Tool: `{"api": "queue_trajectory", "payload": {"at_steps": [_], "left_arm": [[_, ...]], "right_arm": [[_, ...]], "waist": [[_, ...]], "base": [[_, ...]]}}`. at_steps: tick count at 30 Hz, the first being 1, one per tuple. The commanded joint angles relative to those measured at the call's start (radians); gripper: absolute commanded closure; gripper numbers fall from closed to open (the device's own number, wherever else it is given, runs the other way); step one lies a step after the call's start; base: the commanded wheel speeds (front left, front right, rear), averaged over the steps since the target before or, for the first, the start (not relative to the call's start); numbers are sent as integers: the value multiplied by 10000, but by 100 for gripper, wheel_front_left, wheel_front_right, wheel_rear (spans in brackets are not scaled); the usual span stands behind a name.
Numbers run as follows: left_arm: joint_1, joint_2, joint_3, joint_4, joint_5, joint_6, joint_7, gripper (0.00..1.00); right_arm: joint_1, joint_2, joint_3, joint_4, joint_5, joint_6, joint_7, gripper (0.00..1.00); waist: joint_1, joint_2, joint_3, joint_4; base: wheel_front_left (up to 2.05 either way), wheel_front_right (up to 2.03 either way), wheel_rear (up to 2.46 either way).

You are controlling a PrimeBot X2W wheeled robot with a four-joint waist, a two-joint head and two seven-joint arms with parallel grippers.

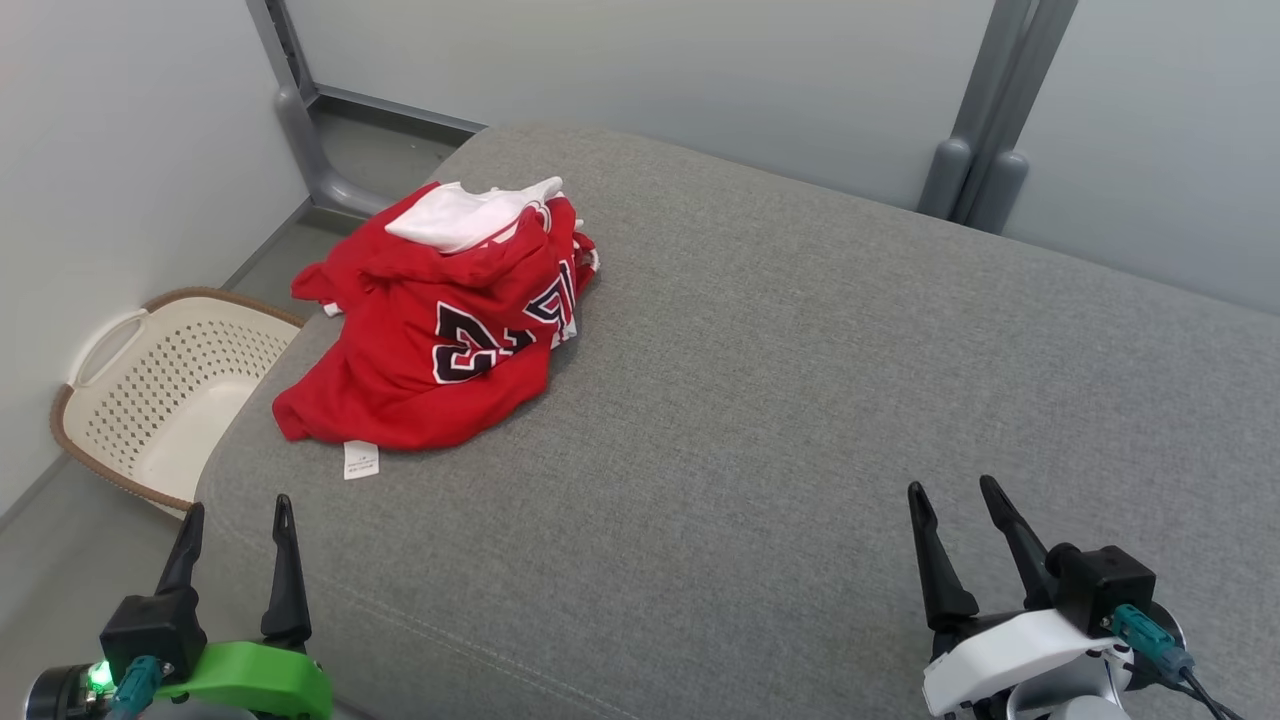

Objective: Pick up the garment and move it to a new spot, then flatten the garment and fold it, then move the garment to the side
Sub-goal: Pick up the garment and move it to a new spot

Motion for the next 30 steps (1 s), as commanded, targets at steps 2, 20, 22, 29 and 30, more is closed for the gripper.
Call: {"api": "queue_trajectory", "payload": {"at_steps": [2, 20, 22, 29, 30], "left_arm": [[-189, 72, 58, -28, -95, 10, -3, 0], [-3888, 1165, 614, 5, -976, -482, 279, 0], [-4459, 1382, 665, 118, -1101, -545, 380, 0], [-6093, 2018, 796, 866, -1562, -708, 941, 0], [-6299, 2039, 809, 1089, -1783, -754, 1140, 0]], "right_arm": [[-149, -44, -7, 8, -59, 1, -64, 0], [-1114, -49, -675, -814, -983, 1, 400, 0], [-1220, -48, -798, -968, -1060, 1, 428, 0], [-1468, -40, -1009, -1250, -1124, 1, 386, 0], [-1494, -40, -1022, -1271, -1125, 1, 372, 0]], "waist": [[0, 0, 108, -192], [0, 0, 2267, -2618], [0, 0, 2552, -2911], [0, 0, 3348, -3719], [0, 0, 3435, -3814]], "base": [[0, 0, 0], [0, 0, 0], [0, 0, 0], [0, 0, 0], [0, 0, 0]]}}
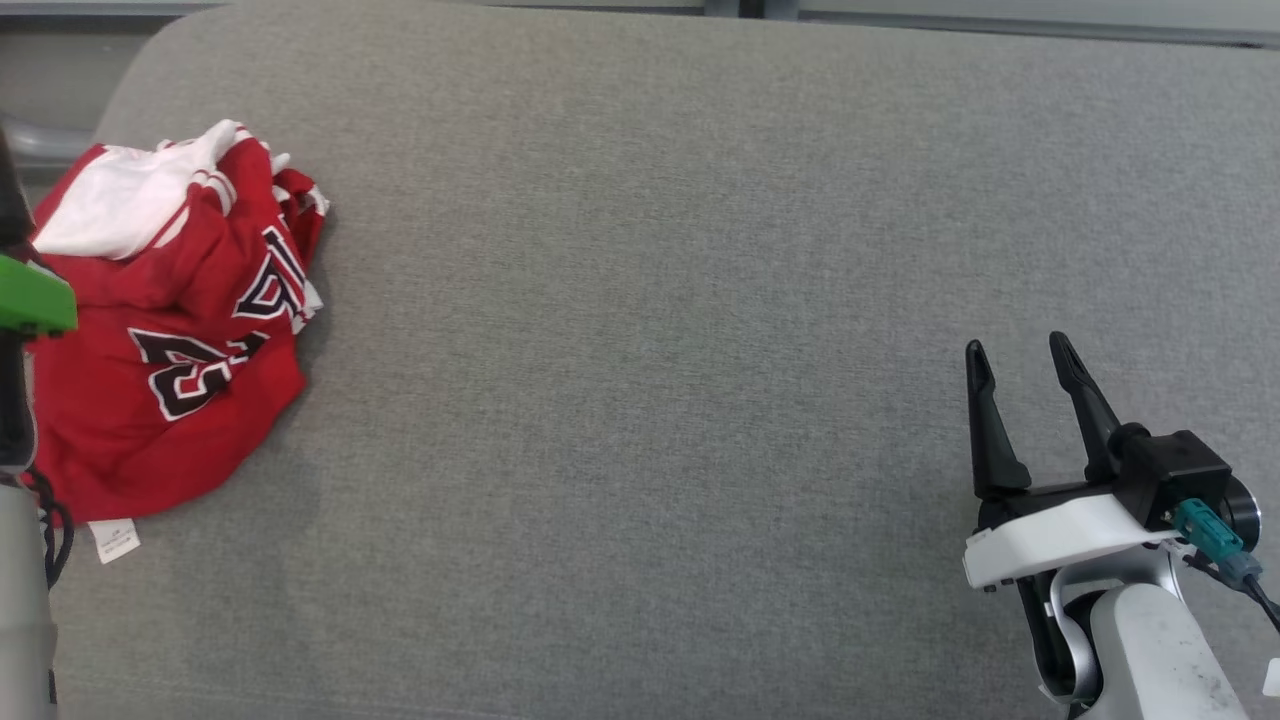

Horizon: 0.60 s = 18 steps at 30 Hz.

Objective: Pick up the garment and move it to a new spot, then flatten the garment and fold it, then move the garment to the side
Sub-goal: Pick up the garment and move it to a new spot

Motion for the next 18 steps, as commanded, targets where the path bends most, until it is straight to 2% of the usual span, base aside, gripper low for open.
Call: {"api": "queue_trajectory", "payload": {"at_steps": [1, 9, 18], "left_arm": [[-325, 41, 68, 233, -377, -77, 202, 0], [-868, 610, -302, 1524, -807, -179, 1584, 0], [-380, 989, -481, 3236, -1266, -103, 4089, 0]], "right_arm": [[-174, -30, -16, -72, -44, 1, -61, 0], [-441, -28, -3, 66, 164, -1, -226, 0], [-558, -25, 129, 367, 411, -1, -413, 0]], "waist": [[-1, 0, 921, -931], [-1, 0, 1310, -1384], [-1, 0, 1319, -1731]], "base": [[0, 0, 0], [0, 0, 0], [0, 0, 0]]}}
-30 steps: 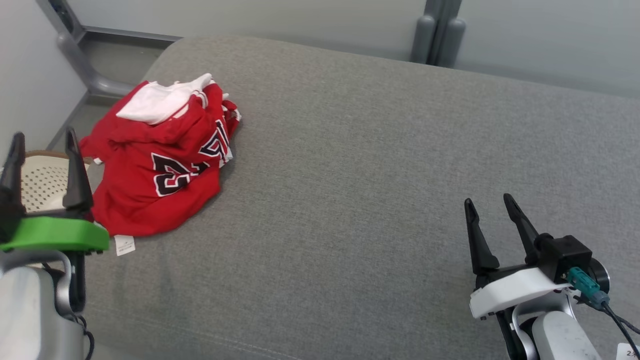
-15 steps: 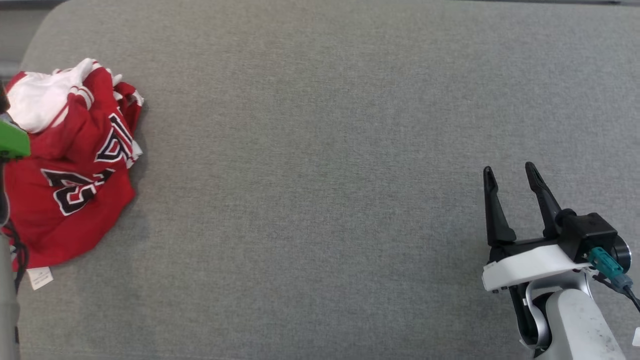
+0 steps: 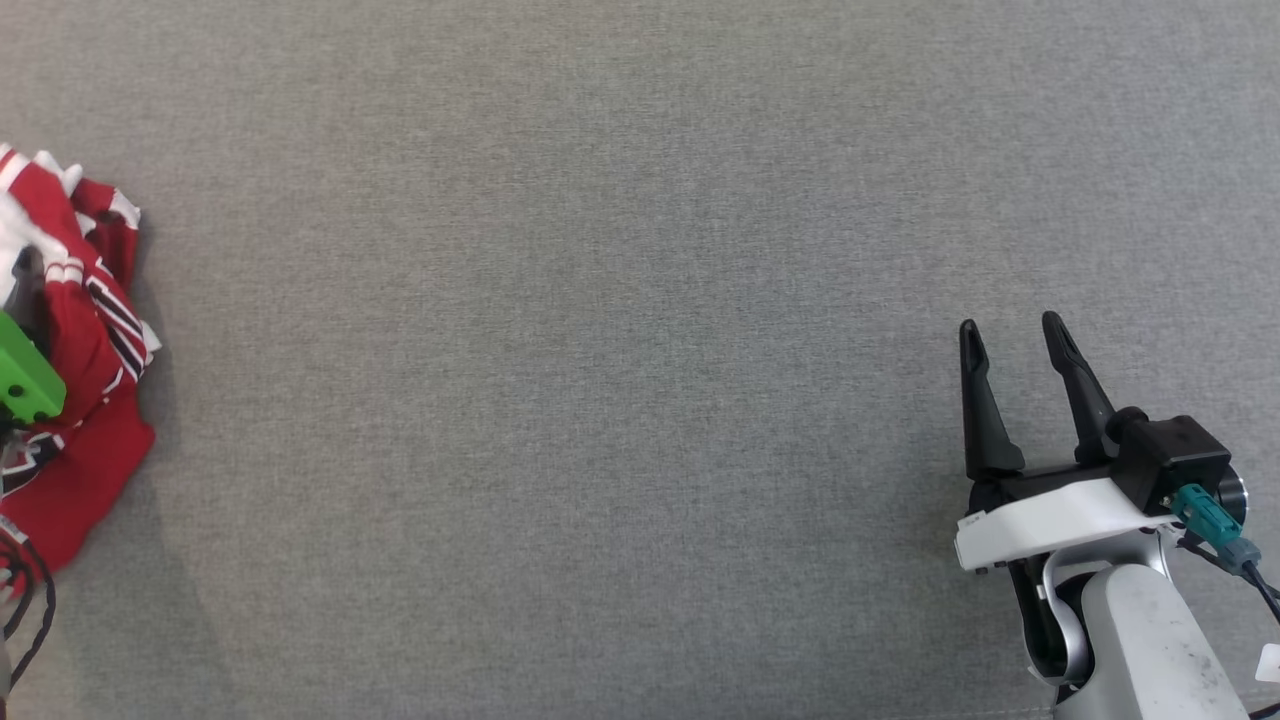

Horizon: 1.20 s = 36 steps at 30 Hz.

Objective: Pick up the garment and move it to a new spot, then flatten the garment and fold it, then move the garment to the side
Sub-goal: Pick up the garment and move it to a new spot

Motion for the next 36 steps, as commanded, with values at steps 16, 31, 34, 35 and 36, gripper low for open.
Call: {"api": "queue_trajectory", "payload": {"at_steps": [16, 31, 34, 35, 36], "left_arm": [[529, 235, -229, 344, -450, -54, 946, 100], [-431, 327, -504, -1874, 347, 200, -1820, 100], [-682, 303, -653, -2596, 511, 233, -1978, 100], [-772, 268, -728, -2852, 557, 219, -1960, 100], [-860, 220, -786, -3074, 594, 223, -1966, 100]], "right_arm": [[-157, -24, -50, 263, 83, -3, -164, 0], [85, -26, 177, 668, 334, -3, -182, 0], [156, -26, 206, 690, 423, -3, -184, 0], [196, -24, 216, 708, 462, -3, -184, 0], [215, -26, 209, 709, 495, -3, -185, 0]], "waist": [[-1, 0, -159, -88], [-1, 0, -1343, 215], [-1, 0, -1579, 98], [-1, 0, -1653, 38], [-1, 0, -1717, -25]], "base": [[0, 0, 0], [0, 0, 0], [0, 0, 0], [0, 0, 0], [0, 0, 0]]}}
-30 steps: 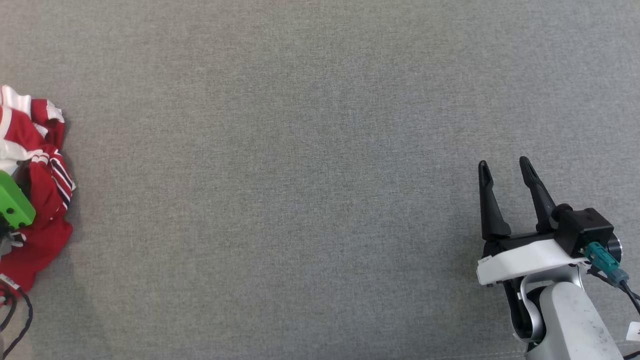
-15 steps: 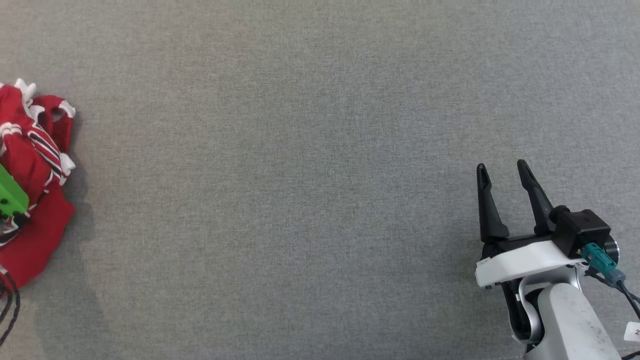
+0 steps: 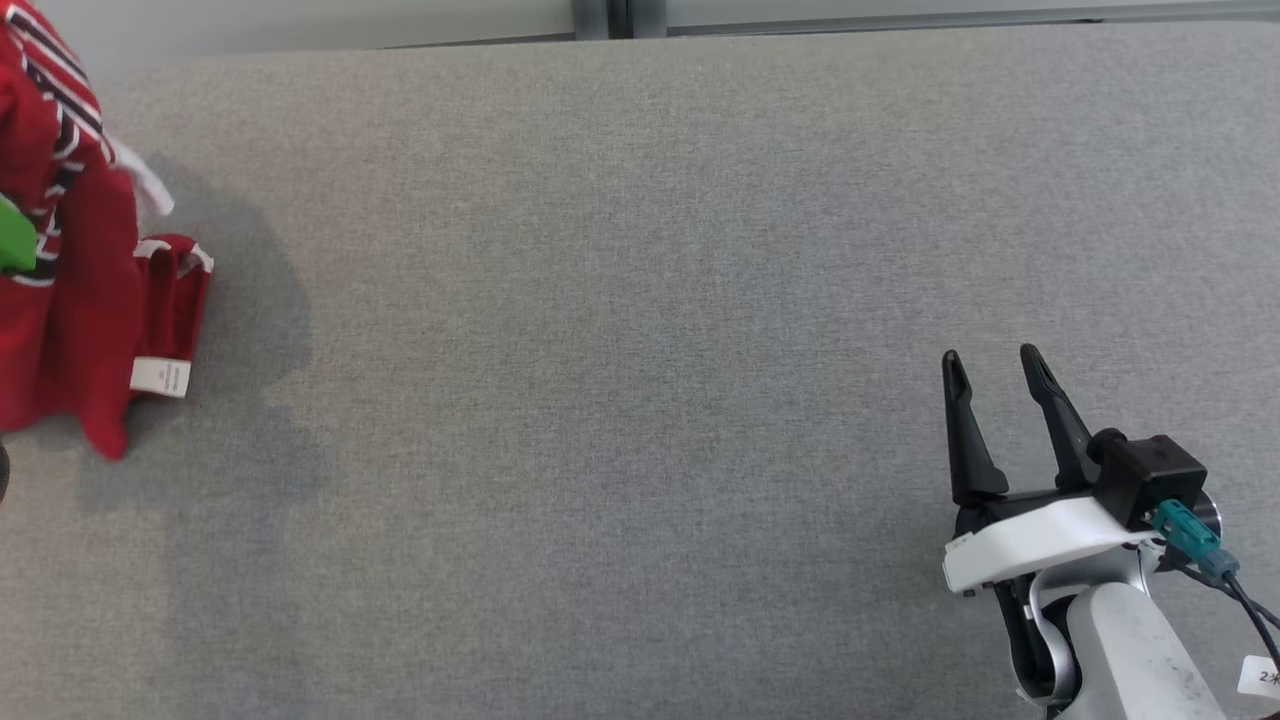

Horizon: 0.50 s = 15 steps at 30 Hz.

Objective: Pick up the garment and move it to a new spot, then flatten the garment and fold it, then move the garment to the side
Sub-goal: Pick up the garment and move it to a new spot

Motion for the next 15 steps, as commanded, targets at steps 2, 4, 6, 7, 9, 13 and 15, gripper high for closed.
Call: {"api": "queue_trajectory", "payload": {"at_steps": [2, 4, 6, 7, 9, 13, 15], "left_arm": [[-373, -108, -218, -555, 224, 10, 66, 100], [-620, -232, -391, -1033, 201, -4, 167, 100], [-888, -367, -586, -1484, 205, -26, 277, 100], [-1029, -441, -691, -1704, 210, -36, 352, 100], [-1307, -651, -947, -2017, 144, -78, 530, 100], [-1984, -1077, -1570, -2426, 156, -142, 781, 100], [-2292, -1343, -1901, -2495, 139, -170, 853, 100]], "right_arm": [[181, -29, 15, 14, 149, -3, -48, 0], [210, -29, 21, 12, 207, -3, -48, 0], [261, -28, 66, 13, 271, -3, -47, 0], [283, -28, 98, 5, 322, -3, -47, 0], [293, -28, 117, 19, 394, -3, -45, 0], [328, -28, 108, 11, 550, -3, -42, 0], [326, -28, 99, 20, 610, -3, -42, 0]], "waist": [[0, -1, -319, -324], [0, -1, -421, -529], [0, -1, -491, -771], [0, -1, -513, -929], [0, -1, -510, -1229], [0, -1, -468, -1853], [0, -1, -421, -2144]], "base": [[0, 0, 0], [0, 0, 0], [0, 0, 0], [0, 0, 0], [0, 0, 0], [0, 0, 0], [0, 0, 0]]}}
